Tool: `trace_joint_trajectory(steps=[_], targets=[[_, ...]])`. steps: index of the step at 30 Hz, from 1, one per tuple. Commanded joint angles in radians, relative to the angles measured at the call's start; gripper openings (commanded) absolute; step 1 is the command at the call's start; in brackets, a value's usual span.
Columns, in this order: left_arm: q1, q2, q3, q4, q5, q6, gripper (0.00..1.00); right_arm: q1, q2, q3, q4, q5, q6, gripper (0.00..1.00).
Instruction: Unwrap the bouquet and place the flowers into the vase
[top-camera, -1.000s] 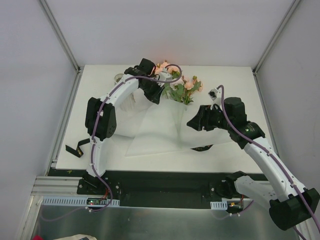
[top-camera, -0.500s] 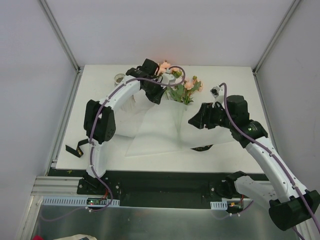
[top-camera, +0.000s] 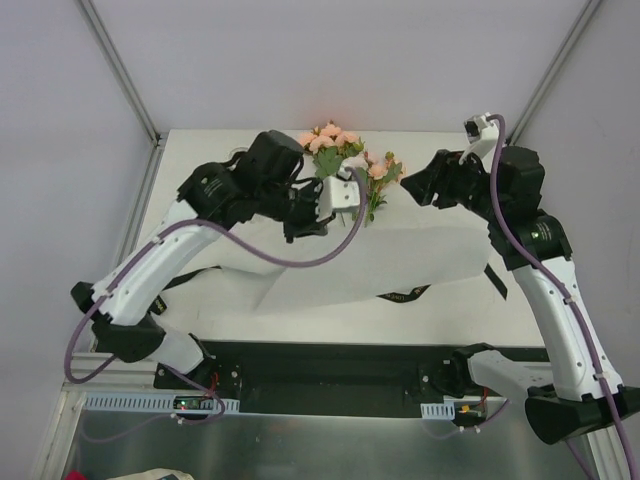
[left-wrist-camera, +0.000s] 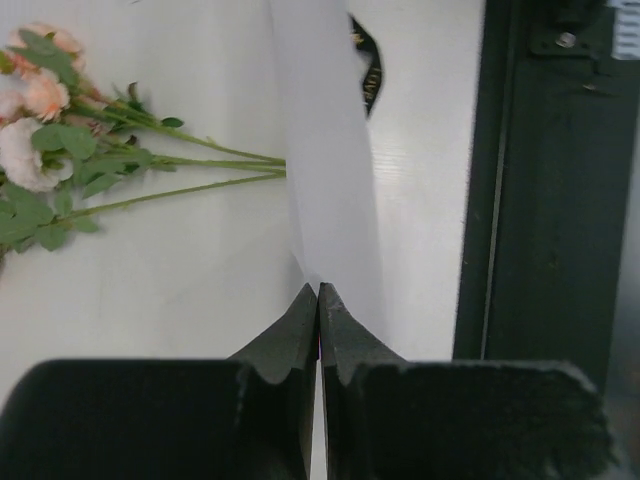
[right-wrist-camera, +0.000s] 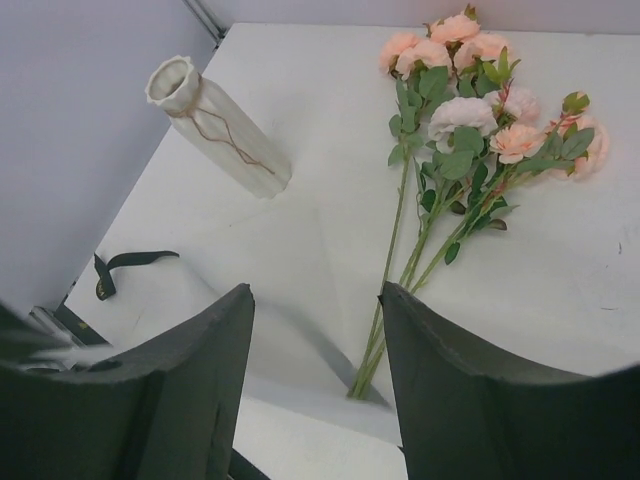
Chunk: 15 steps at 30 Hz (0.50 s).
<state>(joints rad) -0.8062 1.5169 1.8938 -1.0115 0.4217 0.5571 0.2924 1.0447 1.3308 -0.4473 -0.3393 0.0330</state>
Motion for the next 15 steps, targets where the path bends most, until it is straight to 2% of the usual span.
trace_joint_trajectory(steps=[1,2,4,6,10,13,14,15], targets=[[-0.112,-0.174,-0.080,-0.151,0.081,0.153,0.00,-0.004,0.034,0.025,-0.004,0.010,-0.002,0.57],[-0.193,-0.235,-0.096,-0.153,0.069,0.171,0.00,-0.002,0.034,0.019,0.001,-0.001,0.010,0.57],[-0.275,-0.283,-0.121,-0.156,0.007,0.204,0.00,-0.002,0.031,0.001,0.001,-0.029,0.013,0.57],[-0.345,-0.302,-0.090,-0.173,0.009,0.202,0.00,-0.001,0.028,-0.019,-0.005,-0.067,0.013,0.56],[-0.392,-0.262,-0.035,-0.239,0.071,0.176,0.00,0.031,0.034,-0.010,-0.079,-0.101,-0.007,0.52],[-0.433,-0.248,-0.045,-0.222,0.077,0.182,0.00,0.138,0.018,-0.074,-0.122,-0.040,-0.010,0.51],[-0.441,-0.241,-0.051,-0.219,0.080,0.187,0.05,0.199,0.014,-0.100,-0.113,-0.029,-0.002,0.51],[-0.447,-0.236,-0.064,-0.216,0.081,0.191,0.15,0.233,-0.001,-0.164,-0.108,-0.005,0.004,0.51]])
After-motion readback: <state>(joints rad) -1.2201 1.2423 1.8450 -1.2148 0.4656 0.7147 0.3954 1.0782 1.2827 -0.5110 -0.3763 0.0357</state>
